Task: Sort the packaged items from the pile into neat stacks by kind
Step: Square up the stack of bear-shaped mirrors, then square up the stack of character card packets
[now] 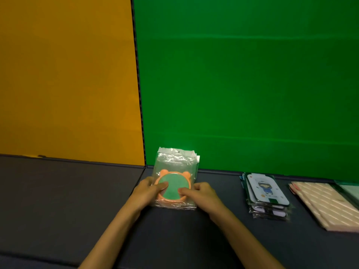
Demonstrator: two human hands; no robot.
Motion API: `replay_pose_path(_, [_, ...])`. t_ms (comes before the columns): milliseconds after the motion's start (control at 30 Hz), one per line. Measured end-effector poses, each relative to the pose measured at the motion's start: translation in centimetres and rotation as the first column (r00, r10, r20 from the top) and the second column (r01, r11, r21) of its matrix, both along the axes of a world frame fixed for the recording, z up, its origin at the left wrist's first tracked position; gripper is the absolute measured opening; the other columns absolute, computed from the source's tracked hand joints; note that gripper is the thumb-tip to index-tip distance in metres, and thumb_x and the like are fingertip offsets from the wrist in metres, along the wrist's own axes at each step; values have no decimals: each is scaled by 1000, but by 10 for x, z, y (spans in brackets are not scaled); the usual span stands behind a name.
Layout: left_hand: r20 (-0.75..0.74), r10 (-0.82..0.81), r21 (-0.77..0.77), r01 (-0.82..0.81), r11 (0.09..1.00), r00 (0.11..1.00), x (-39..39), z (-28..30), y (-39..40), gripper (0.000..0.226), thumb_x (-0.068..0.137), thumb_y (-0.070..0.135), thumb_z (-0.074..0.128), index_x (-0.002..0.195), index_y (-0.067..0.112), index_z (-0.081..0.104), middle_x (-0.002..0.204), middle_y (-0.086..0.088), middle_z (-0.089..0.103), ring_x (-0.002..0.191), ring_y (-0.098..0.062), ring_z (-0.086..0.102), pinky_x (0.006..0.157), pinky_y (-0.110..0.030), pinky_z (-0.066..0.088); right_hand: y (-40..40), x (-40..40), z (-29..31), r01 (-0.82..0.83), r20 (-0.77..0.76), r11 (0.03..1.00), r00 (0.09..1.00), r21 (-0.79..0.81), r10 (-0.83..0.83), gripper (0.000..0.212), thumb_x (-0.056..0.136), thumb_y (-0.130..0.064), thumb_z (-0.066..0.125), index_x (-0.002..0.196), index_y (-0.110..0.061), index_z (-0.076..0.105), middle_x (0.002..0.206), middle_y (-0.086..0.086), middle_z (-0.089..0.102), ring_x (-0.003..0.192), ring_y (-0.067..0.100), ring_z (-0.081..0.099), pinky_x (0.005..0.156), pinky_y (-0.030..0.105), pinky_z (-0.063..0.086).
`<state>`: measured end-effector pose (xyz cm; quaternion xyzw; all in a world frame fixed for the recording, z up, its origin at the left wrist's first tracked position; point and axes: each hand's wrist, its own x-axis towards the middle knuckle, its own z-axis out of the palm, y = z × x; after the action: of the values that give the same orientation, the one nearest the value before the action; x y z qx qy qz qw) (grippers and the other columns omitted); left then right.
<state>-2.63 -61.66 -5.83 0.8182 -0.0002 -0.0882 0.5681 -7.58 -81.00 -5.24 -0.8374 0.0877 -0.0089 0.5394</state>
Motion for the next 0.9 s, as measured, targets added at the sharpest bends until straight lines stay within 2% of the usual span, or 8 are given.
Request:
replay_pose_path(100, [19,68,103,-70,992,997,3,-2,8,50,60,63,68,97,30,70,95,7,75,91,-17,70,91,-41,55,8,5,3,8,-18,1000,1000,-27,-8,32,69,-39,76,79,-9,74,81,5,76,77,18,71,62,29,50])
replay_pose_path(167, [10,73,124,-74,990,997,8,-4,13,57,53,69,67,93,30,73,91,9,76,91,-18,71,92,-42,54,10,9,4,12,-25,999,1000,-43,-13,34,70,-42,77,72,-8,70,74,6,73,69,16,67,59,27,45])
replay_pose_path(300, [40,88,131,-92,987,995,10,-1,13,47,62,59,76,92,24,73,87,6,75,88,-17,71,87,-41,57,15,13,3,64,-6,996,998,-70,-64,35,69,-41,80,55,-19,57,60,0,59,56,10,54,52,24,38])
replay_pose_path(400, [102,139,143,-152,978,985,10,-1,10,51,70,50,81,108,20,67,100,4,71,96,-18,67,87,-38,55,17,13,3,88,-12,992,996,-92,-90,33,66,-42,81,63,-12,68,65,4,68,57,10,59,52,25,41])
replay_pose_path(567, [333,105,368,-232,901,937,11,3,11,84,59,65,78,129,26,54,116,4,64,106,-20,62,89,-39,51,15,13,12,119,13,963,993,-242,-120,39,60,-47,84,56,-16,61,58,-2,59,53,9,52,48,24,36])
replay_pose_path(733, [577,-178,618,-284,733,797,12,23,3,76,68,55,76,136,30,53,134,2,56,118,-22,56,96,-40,43,2,8,29,170,127,849,984,-501,-123,59,62,-66,77,84,-12,70,83,3,68,80,21,62,67,32,47])
replay_pose_path(833, [596,-309,657,-228,718,741,3,30,-19,62,76,56,63,132,32,58,134,5,59,120,-20,55,97,-39,41,-22,-2,39,220,223,789,969,-574,-108,60,72,-63,71,114,-19,69,111,1,69,103,22,63,86,35,52])
replay_pose_path(900, [587,-373,674,-178,717,719,-7,33,-42,58,78,60,52,129,32,61,130,6,63,117,-20,57,97,-38,43,-47,-8,44,246,243,750,963,-614,-116,52,78,-54,71,119,-22,66,120,0,66,110,21,61,93,36,51])
